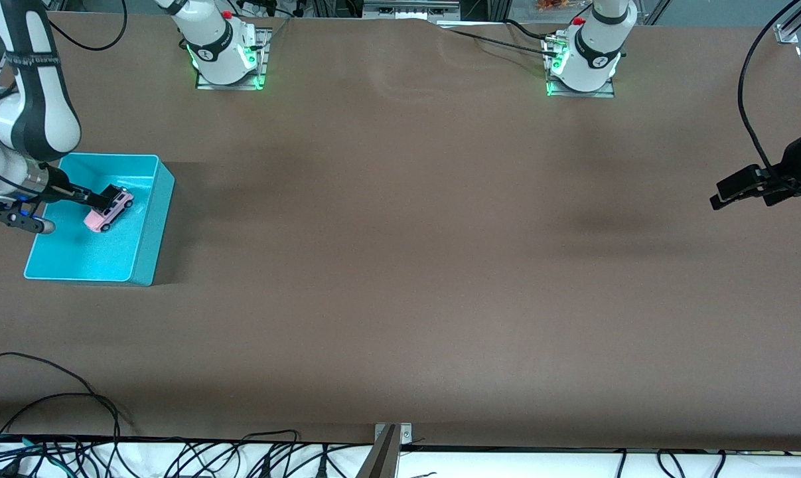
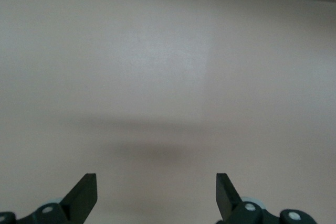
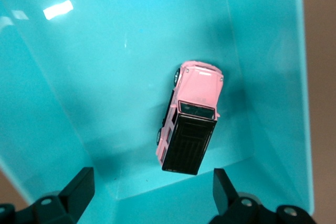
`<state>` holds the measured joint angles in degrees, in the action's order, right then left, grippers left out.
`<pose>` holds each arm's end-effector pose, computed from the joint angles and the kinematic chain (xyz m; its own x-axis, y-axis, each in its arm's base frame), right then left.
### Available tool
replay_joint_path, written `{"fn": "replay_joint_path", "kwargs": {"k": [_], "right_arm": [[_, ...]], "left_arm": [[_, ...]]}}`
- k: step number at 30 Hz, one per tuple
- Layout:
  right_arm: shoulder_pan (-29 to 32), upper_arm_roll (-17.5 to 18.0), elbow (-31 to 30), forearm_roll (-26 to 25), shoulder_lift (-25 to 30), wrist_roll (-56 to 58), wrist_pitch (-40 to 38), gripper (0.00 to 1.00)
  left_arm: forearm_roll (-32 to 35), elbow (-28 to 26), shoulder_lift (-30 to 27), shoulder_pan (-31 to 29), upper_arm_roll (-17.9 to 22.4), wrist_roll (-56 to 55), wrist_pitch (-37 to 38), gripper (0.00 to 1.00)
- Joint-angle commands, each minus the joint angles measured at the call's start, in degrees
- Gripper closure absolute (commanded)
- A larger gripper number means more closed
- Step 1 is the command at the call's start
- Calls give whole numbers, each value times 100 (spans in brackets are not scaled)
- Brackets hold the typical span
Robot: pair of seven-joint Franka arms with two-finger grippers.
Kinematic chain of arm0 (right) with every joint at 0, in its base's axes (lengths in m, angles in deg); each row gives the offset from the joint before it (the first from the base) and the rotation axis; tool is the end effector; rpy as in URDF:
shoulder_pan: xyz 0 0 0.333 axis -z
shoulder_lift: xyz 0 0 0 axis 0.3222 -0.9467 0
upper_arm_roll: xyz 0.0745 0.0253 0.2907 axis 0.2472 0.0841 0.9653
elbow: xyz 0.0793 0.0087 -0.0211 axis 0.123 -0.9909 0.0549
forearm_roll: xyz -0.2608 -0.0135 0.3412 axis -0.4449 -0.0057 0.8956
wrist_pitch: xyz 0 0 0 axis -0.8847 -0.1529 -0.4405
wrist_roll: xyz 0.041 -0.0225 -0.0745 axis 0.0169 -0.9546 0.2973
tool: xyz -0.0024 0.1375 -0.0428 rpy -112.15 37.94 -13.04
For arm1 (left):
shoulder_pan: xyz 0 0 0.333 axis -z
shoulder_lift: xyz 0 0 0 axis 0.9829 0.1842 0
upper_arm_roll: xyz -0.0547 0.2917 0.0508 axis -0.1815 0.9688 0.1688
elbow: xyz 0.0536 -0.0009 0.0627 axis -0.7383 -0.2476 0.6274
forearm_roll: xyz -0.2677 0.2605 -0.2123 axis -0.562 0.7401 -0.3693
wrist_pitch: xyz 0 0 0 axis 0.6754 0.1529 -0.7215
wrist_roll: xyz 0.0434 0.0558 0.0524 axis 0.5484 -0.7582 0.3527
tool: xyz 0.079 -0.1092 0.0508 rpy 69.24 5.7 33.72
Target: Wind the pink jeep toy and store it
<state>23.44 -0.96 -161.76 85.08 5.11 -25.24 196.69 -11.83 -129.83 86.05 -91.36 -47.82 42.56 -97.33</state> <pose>0.5436 -0.1806 0.2498 0.9376 -0.3163 -0.1447 -0.3045 -0.9475 0.0978 0.6286 0.0360 0.5299 0.9921 0.1246 0.0134 0.1233 -0.9896 0.0739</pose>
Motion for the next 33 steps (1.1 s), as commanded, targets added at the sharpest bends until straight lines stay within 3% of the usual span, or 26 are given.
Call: {"fn": "replay_joint_path", "kwargs": {"k": [1,12,18,29,33], "right_arm": [[46,148,72,-44,457,34,-326,0],[-7,218,590,-27,1047,34,-1450,0],[-24,359,1249,26,1056,34,-2276,0],[-68,385,2682,676,1003,87,-3850,0],[-60,596,3034,826,1003,61,-4211,0]], "left_arm": [[-15,-126,-120,-33,-32,19,-26,0],[-15,-126,-111,-33,-32,19,-26,0],[-15,-135,-120,-33,-32,19,-26,0],[-6,-126,-120,-33,-32,19,-26,0],[-6,-134,-120,-33,-32,19,-26,0]]}}
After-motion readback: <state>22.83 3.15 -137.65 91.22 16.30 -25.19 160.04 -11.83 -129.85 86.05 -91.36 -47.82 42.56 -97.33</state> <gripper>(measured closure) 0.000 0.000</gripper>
